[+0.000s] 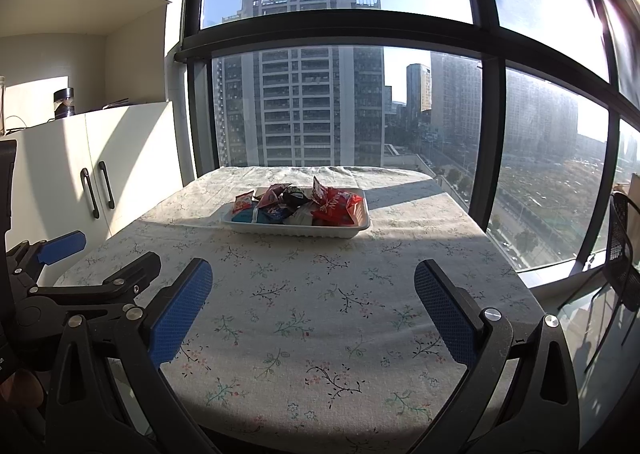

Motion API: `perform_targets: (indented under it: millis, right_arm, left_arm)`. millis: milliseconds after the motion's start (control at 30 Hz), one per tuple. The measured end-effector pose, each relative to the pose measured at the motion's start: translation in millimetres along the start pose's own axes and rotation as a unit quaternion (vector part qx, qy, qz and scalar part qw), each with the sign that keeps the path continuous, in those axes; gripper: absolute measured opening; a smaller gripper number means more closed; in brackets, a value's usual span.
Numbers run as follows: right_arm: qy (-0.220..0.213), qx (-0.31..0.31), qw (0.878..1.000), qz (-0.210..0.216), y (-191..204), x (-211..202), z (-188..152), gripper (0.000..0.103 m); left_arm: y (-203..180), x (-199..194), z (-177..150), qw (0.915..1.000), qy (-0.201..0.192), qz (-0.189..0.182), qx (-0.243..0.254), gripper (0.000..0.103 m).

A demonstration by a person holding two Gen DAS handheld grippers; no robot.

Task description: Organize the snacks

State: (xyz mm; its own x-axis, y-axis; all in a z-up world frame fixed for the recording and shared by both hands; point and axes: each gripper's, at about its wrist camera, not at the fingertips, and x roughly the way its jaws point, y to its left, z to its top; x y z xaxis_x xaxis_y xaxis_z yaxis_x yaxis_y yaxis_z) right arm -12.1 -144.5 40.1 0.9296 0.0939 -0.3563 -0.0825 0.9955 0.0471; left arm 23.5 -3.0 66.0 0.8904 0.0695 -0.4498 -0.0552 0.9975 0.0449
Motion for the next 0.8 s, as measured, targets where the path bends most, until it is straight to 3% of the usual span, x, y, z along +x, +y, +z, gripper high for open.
perform_targets:
  millis: [800]
  right_arm:
    - [0.003,-0.002,1.0,0.002,1.8,1.3,-2.4,0.102]
  left_arm:
    - [-0.6,0.4,-0.8,1.0,0.0,-0.001,0.001,0.103]
